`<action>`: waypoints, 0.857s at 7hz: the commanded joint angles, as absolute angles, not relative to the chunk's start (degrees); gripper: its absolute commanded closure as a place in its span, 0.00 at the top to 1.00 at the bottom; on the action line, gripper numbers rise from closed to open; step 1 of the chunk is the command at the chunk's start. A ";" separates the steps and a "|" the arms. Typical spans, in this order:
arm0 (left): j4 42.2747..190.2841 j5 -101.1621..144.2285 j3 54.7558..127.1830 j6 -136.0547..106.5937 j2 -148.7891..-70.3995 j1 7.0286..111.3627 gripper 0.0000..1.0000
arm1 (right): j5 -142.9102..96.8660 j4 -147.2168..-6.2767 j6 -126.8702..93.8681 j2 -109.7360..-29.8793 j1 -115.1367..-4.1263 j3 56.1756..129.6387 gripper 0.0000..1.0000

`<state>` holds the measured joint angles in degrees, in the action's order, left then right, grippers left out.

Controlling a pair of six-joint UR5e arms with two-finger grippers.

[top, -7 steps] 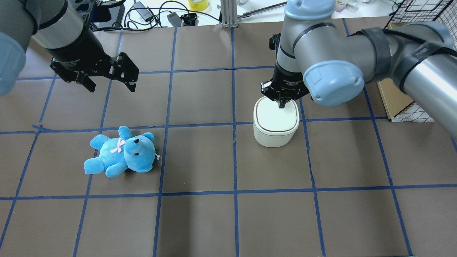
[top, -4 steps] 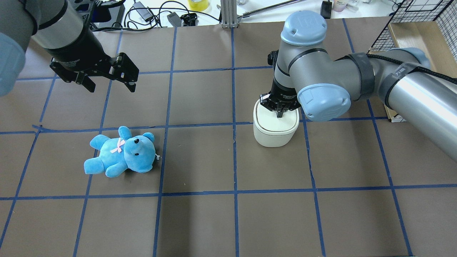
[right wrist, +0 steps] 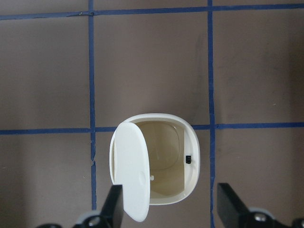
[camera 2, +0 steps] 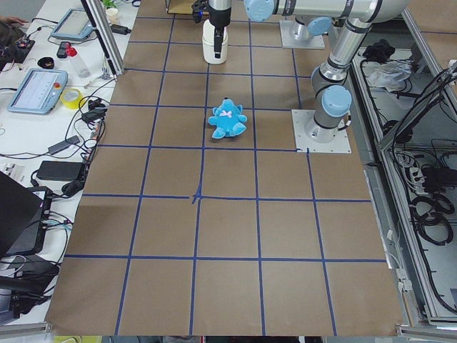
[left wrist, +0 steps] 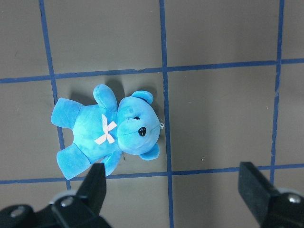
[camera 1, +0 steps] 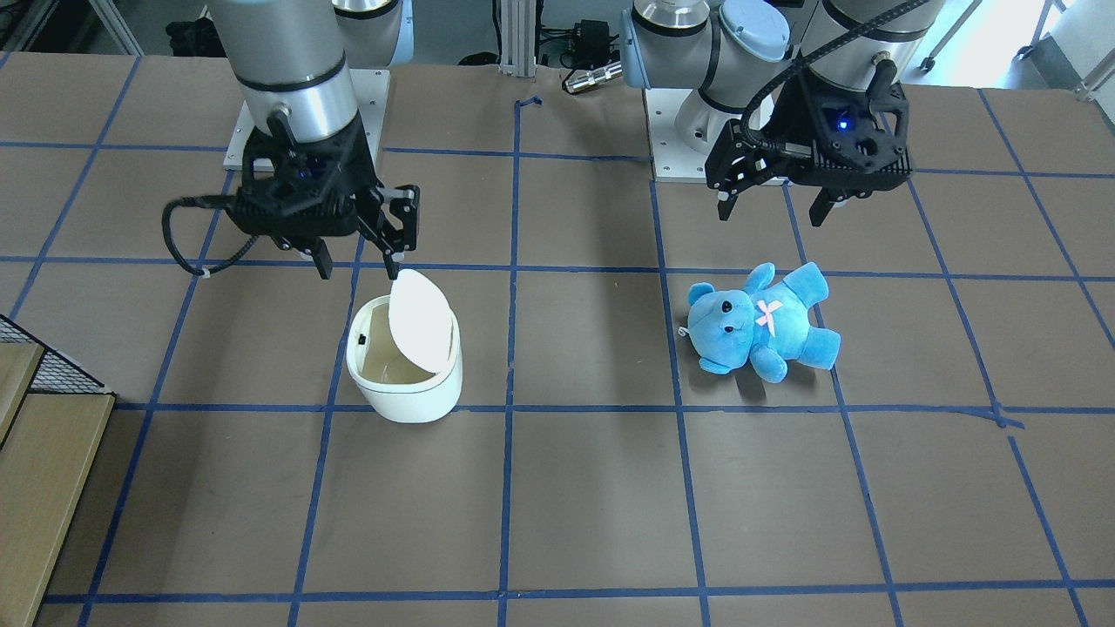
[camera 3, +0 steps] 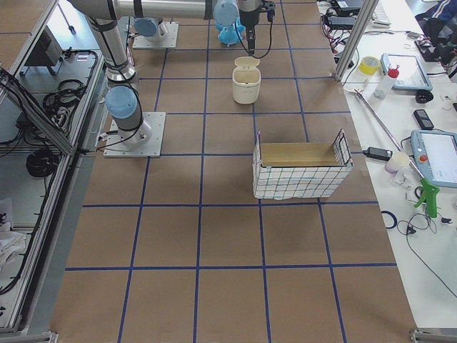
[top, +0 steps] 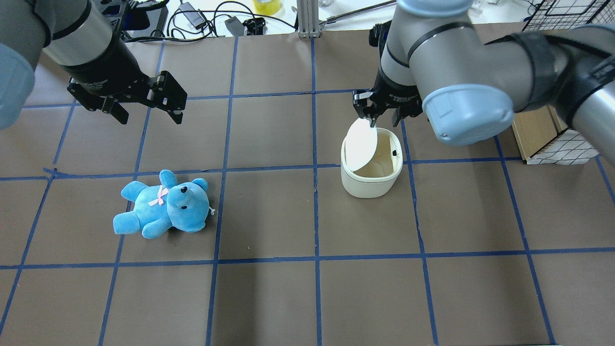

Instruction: Open trash can with right arm

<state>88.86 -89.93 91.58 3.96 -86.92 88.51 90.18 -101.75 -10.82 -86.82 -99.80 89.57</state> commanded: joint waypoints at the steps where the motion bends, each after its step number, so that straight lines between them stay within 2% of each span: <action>1: 88.86 -90.00 91.58 3.96 -86.92 88.51 1.00 | 92.09 -94.23 -6.89 -87.36 -95.75 82.02 1.00; 2: 88.86 -90.00 91.58 3.96 -86.92 88.51 1.00 | 90.72 -93.52 -2.59 -87.36 -91.88 81.92 1.00; 6: 88.86 -89.91 91.58 3.96 -86.92 88.51 1.00 | 90.18 -91.58 -2.29 -87.89 -91.58 82.35 1.00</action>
